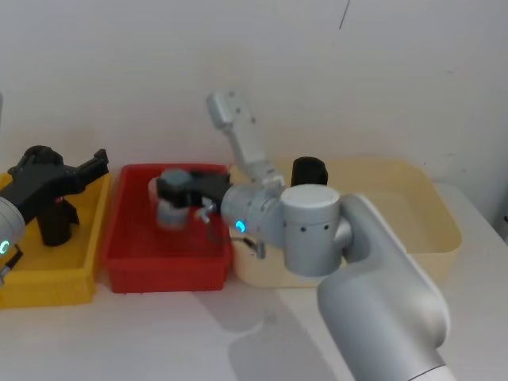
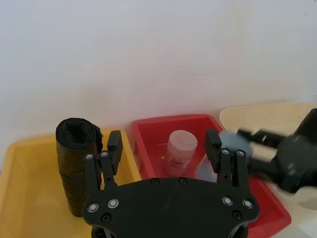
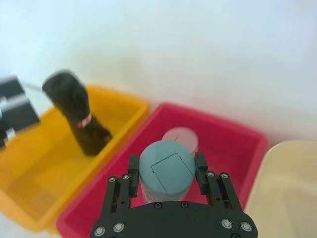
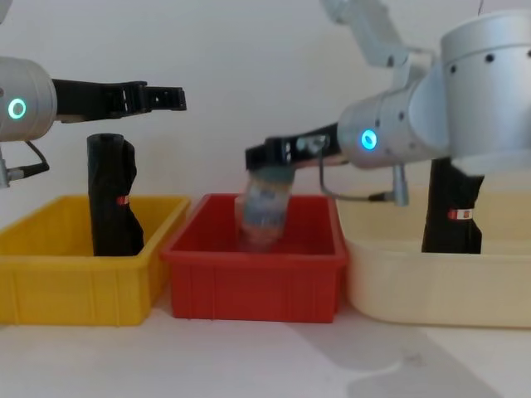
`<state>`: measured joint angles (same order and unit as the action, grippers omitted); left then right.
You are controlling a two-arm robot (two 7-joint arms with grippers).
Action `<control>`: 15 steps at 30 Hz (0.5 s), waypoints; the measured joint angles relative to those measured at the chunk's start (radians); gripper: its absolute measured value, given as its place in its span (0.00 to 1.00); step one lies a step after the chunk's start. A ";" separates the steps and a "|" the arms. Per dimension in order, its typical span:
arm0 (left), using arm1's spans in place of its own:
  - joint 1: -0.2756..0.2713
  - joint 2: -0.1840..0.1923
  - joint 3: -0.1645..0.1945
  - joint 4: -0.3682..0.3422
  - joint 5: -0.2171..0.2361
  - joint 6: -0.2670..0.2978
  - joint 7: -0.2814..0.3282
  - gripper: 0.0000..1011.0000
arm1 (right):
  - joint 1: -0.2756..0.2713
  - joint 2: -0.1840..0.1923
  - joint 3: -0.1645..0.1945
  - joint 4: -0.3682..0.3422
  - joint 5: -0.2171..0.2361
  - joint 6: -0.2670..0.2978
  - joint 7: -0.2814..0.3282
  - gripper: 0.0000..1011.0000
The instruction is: Pick up the garbage bag with the one hand and transfer it to the other hand.
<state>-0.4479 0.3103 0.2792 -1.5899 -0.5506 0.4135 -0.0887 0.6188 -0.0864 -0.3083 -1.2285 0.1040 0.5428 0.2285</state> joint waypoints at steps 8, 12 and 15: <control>0.000 0.000 0.000 0.000 0.000 0.000 0.000 0.99 | -0.001 0.019 0.059 -0.099 0.021 -0.020 -0.028 0.64; 0.000 0.000 0.000 0.000 0.000 0.000 0.000 0.99 | -0.002 0.036 0.086 -0.144 0.028 -0.031 -0.040 0.64; 0.000 0.000 0.000 0.000 0.000 0.000 0.000 0.99 | -0.007 0.054 0.112 -0.182 0.032 -0.037 -0.048 0.64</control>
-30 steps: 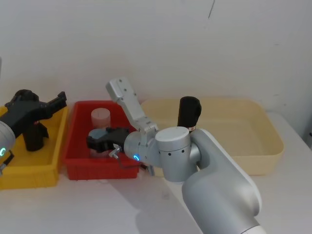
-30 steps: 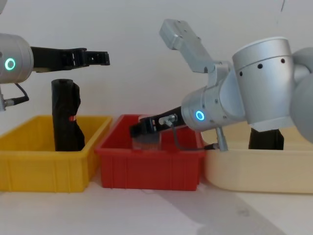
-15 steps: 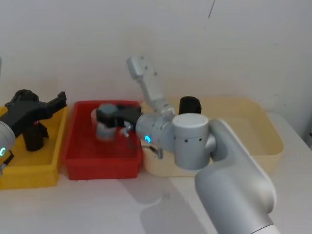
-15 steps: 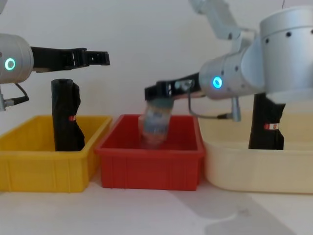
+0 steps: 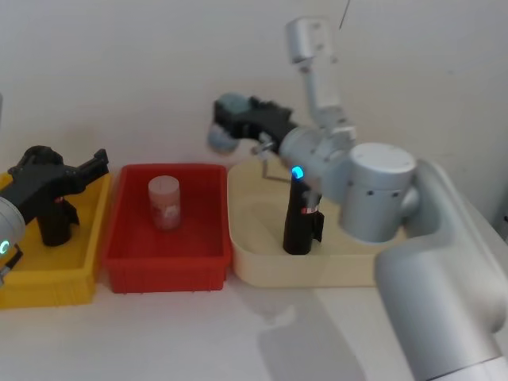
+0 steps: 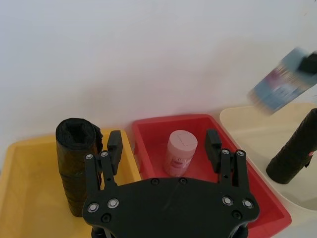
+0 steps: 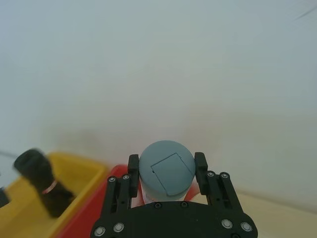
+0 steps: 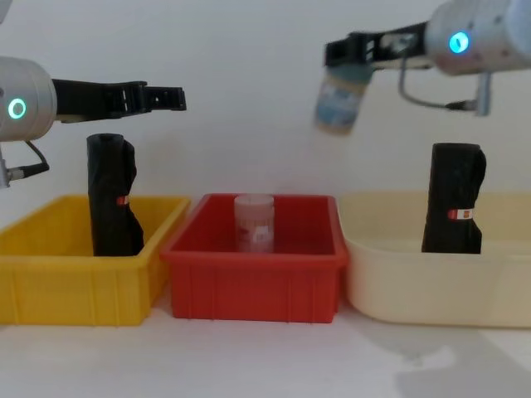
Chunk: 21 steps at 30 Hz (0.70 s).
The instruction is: Pick up the garbage bag with the one hand and transfer it to the other hand.
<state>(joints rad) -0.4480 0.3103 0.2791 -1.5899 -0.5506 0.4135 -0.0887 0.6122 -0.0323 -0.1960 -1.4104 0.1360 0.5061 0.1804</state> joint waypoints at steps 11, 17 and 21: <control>0.000 0.000 0.000 0.000 0.000 0.000 0.000 0.99 | -0.032 0.061 0.080 -0.095 0.011 -0.010 -0.028 0.64; 0.000 0.000 0.000 0.000 0.000 0.000 0.000 0.99 | -0.057 0.091 0.111 -0.115 0.017 -0.017 -0.035 0.64; 0.000 0.000 0.000 0.000 0.000 0.000 0.000 0.99 | -0.074 0.108 0.126 -0.117 0.021 -0.024 -0.036 0.64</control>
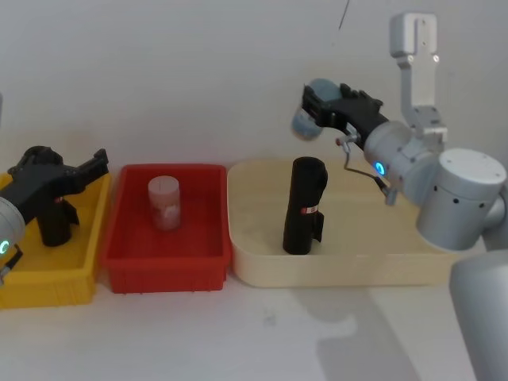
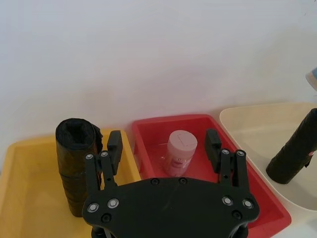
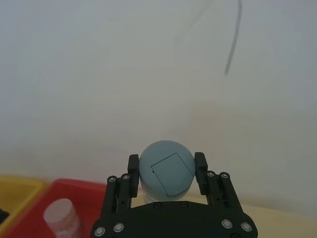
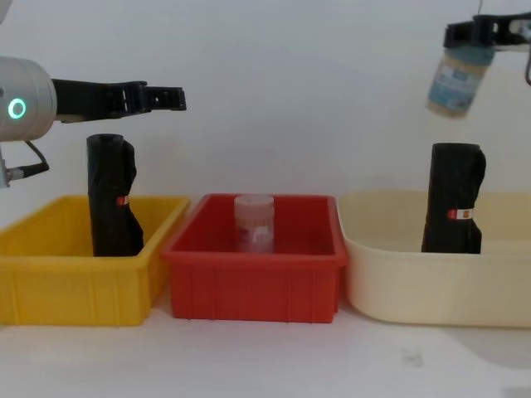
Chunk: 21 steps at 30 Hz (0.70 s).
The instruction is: Pick up the garbage bag with the one hand and transfer it to the other hand.
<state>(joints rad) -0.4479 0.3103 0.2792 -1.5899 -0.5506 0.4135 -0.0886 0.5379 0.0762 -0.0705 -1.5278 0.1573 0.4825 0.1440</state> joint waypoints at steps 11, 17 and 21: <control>0.000 0.000 0.000 0.000 0.000 0.000 0.000 0.99 | -0.037 0.038 0.028 0.007 0.009 -0.014 0.000 0.64; 0.000 0.000 0.000 0.000 0.000 0.000 0.000 0.99 | -0.054 0.050 0.046 0.018 0.016 -0.018 -0.006 0.64; 0.000 0.000 0.000 0.000 0.000 0.000 0.000 0.99 | -0.064 0.055 0.058 0.027 0.020 -0.021 -0.012 0.64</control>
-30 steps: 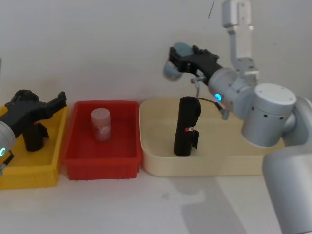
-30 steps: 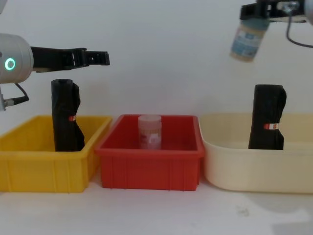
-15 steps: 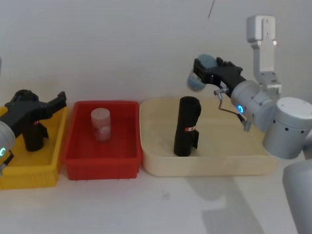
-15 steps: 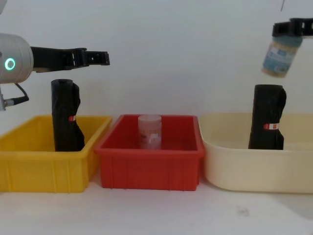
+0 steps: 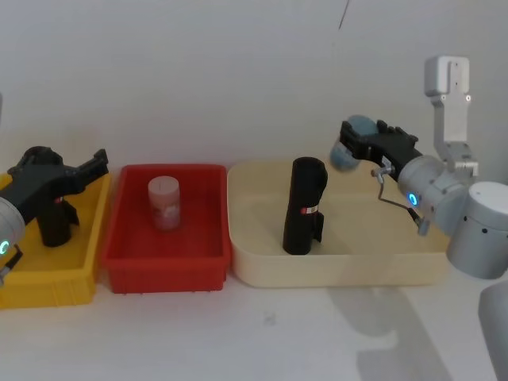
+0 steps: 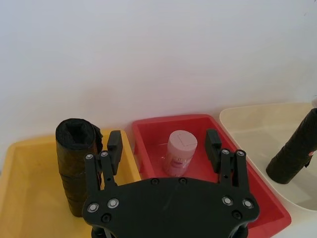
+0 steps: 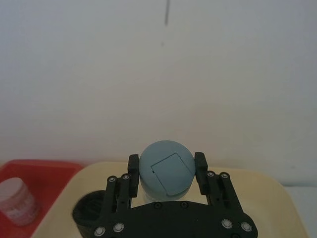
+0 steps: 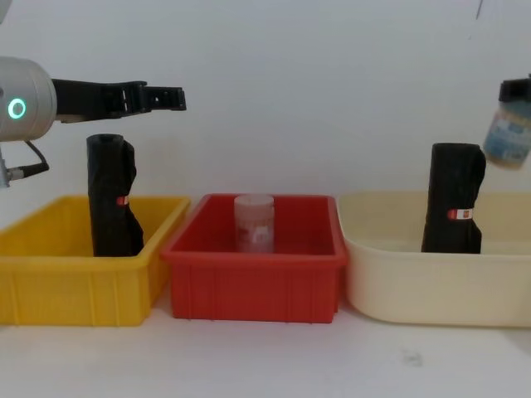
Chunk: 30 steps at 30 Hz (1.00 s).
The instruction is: Pick up the garbage bag with the one hand and transfer it to the other hand.
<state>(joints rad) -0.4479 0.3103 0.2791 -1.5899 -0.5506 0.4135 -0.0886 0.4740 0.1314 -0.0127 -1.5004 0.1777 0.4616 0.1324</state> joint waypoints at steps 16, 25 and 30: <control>0.000 0.000 0.000 0.000 0.000 0.000 0.000 0.99 | -0.032 0.015 0.015 0.027 0.012 -0.038 0.002 0.84; 0.000 0.000 0.000 0.000 0.000 0.000 0.000 0.99 | -0.054 0.025 -0.005 0.016 0.012 -0.117 0.032 0.99; 0.000 0.000 0.000 0.000 0.000 0.000 0.000 0.99 | -0.071 0.033 -0.023 -0.005 0.012 -0.168 0.057 0.99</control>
<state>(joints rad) -0.4479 0.3103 0.2791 -1.5899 -0.5506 0.4135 -0.0887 0.4034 0.1645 -0.0356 -1.5050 0.1898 0.2931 0.1889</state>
